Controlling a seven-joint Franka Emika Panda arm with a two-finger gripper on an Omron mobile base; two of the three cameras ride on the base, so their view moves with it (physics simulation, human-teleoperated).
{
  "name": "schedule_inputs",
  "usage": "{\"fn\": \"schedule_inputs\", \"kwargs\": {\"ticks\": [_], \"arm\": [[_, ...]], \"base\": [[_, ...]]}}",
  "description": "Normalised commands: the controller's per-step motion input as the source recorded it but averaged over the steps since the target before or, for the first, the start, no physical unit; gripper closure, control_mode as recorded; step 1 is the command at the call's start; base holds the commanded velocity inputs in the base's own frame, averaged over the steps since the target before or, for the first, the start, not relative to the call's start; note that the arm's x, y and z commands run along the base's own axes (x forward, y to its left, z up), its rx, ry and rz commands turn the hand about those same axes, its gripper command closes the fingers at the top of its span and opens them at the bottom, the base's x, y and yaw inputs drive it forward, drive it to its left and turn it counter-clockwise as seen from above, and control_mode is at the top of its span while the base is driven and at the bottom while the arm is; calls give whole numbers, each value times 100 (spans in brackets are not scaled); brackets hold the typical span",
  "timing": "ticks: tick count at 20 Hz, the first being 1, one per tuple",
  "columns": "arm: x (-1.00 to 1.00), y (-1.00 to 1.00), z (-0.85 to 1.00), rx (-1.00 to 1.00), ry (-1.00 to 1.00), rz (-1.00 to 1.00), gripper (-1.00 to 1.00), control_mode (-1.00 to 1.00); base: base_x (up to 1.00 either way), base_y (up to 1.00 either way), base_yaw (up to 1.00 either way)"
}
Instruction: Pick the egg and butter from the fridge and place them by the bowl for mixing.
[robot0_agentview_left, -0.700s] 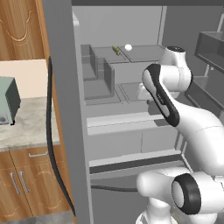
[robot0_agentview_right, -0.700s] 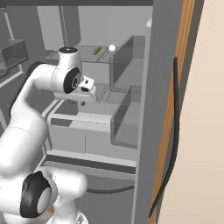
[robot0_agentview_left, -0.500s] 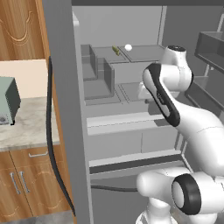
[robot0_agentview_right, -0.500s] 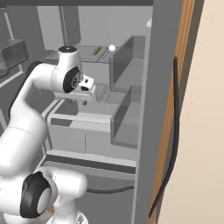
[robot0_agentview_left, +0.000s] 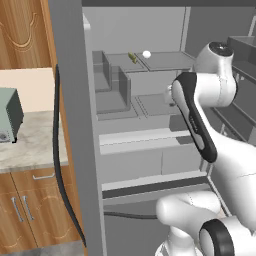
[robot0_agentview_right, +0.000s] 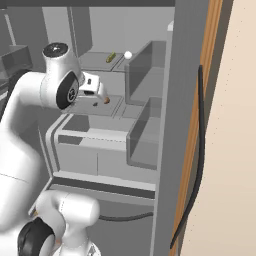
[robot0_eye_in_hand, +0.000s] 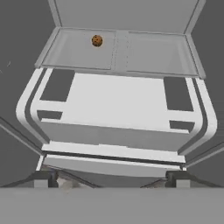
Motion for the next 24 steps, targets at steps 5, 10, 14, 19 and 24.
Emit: {"fn": "schedule_inputs", "kwargs": {"ticks": [5, 10, 14, 19, 24], "arm": [[-10, 0, 54, -4, -33, 1, -100, -100], [-25, 0, 50, 0, -43, 1, -100, -100], [-24, 0, 75, 0, -46, 0, -100, -100], [-2, 0, 28, 5, -26, 0, -100, -100], [28, 52, 0, 0, 1, 0, -100, -100]], "base": [[0, 0, 0], [0, 0, 0], [0, 0, 0], [0, 0, 0], [0, 0, 0]]}}
